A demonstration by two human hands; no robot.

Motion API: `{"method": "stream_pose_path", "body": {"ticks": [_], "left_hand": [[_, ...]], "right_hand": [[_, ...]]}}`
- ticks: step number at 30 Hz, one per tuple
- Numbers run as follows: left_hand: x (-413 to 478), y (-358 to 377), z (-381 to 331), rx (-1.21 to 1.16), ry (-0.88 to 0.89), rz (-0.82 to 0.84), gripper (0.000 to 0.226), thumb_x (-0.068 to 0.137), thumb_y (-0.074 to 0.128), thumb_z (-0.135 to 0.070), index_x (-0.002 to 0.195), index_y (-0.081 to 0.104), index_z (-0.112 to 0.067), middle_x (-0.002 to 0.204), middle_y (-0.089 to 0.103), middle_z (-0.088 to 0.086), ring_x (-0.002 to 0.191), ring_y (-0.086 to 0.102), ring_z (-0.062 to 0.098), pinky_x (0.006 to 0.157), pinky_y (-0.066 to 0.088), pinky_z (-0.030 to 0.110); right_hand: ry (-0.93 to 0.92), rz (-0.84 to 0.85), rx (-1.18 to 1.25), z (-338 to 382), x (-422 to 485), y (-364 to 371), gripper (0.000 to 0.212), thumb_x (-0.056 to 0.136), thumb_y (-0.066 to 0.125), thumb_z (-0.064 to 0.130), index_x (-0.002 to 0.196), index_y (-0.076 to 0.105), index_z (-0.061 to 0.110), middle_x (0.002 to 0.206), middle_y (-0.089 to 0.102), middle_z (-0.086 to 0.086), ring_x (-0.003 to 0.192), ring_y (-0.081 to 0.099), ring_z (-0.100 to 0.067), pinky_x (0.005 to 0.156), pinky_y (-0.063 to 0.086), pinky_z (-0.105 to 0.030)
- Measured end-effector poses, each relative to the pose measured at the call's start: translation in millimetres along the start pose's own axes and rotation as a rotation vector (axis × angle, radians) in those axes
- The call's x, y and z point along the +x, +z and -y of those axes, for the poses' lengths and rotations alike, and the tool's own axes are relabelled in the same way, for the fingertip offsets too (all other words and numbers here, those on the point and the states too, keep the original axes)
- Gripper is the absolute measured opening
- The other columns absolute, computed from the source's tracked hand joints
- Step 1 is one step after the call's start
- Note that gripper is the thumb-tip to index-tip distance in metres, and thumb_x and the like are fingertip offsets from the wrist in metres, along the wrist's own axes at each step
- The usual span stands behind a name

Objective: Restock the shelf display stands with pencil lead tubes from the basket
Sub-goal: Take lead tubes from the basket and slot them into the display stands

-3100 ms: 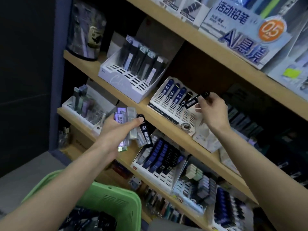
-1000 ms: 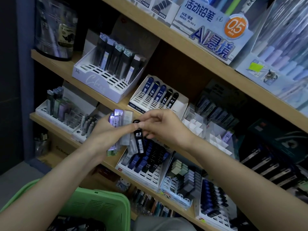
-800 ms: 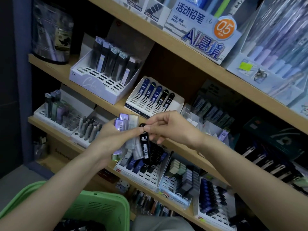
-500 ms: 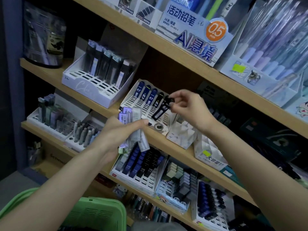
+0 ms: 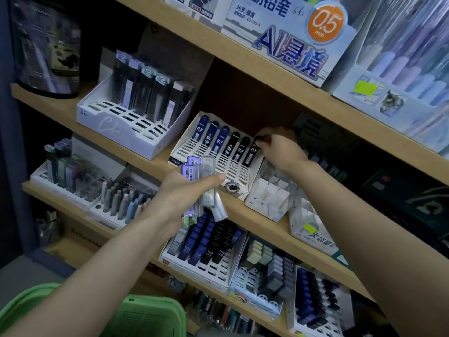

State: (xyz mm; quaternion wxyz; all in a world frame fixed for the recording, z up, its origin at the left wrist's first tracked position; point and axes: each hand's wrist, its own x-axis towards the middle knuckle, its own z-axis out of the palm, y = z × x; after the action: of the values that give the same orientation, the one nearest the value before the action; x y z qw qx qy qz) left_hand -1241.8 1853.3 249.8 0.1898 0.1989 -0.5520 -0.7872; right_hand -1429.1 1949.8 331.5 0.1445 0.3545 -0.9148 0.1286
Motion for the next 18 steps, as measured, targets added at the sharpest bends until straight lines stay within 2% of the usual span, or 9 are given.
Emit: {"method": "stream_pose_path", "body": {"ticks": [8,10,12,15,18], "left_hand": [[5,0,2,0.004,-0.003,0.012,0.026,0.075,0.077,-0.025,0.093,0.067,-0.01,0.076,0.068,0.003,0.075,0.063,0.017,0.07,0.049,0.032],[5,0,2,0.009,-0.008,0.014,0.026,0.075,0.077,-0.025,0.095,0.068,-0.011,0.08,0.069,0.005,0.078,0.064,0.019,0.075,0.051,0.034],[6,-1,2,0.004,-0.007,0.015,0.027,0.075,0.077,-0.025,0.096,0.068,-0.012,0.083,0.07,0.004,0.079,0.065,0.018,0.074,0.051,0.033],[6,-2,2,-0.003,-0.003,0.018,0.026,0.074,0.077,-0.025,0.097,0.069,-0.013,0.08,0.072,0.0,0.074,0.066,0.013,0.066,0.051,0.026],[7,-3,3,-0.009,0.0,0.017,0.026,0.075,0.077,-0.024,0.097,0.07,-0.014,0.077,0.072,-0.003,0.071,0.066,0.01,0.064,0.05,0.025]], "right_hand": [[-0.057,0.112,-0.022,-7,7,-10,0.026,0.094,0.055,0.015,0.119,0.063,0.012,0.123,0.06,-0.008,0.109,0.056,-0.02,0.084,0.038,-0.018],[-0.063,0.15,-0.018,-8,8,-10,0.026,0.094,0.057,0.017,0.119,0.063,0.013,0.122,0.061,-0.007,0.109,0.055,-0.019,0.083,0.038,-0.019],[-0.06,0.142,0.0,-9,9,-8,0.026,0.093,0.059,0.018,0.118,0.064,0.012,0.12,0.062,-0.007,0.107,0.056,-0.019,0.083,0.039,-0.02],[-0.035,0.086,0.018,-10,12,-3,0.022,0.09,0.062,0.014,0.112,0.062,0.011,0.113,0.062,-0.008,0.101,0.057,-0.019,0.079,0.041,-0.022],[-0.032,0.049,-0.064,-10,14,0,0.018,0.089,0.063,0.01,0.106,0.063,0.009,0.111,0.062,-0.011,0.101,0.059,-0.025,0.083,0.046,-0.027]]}}
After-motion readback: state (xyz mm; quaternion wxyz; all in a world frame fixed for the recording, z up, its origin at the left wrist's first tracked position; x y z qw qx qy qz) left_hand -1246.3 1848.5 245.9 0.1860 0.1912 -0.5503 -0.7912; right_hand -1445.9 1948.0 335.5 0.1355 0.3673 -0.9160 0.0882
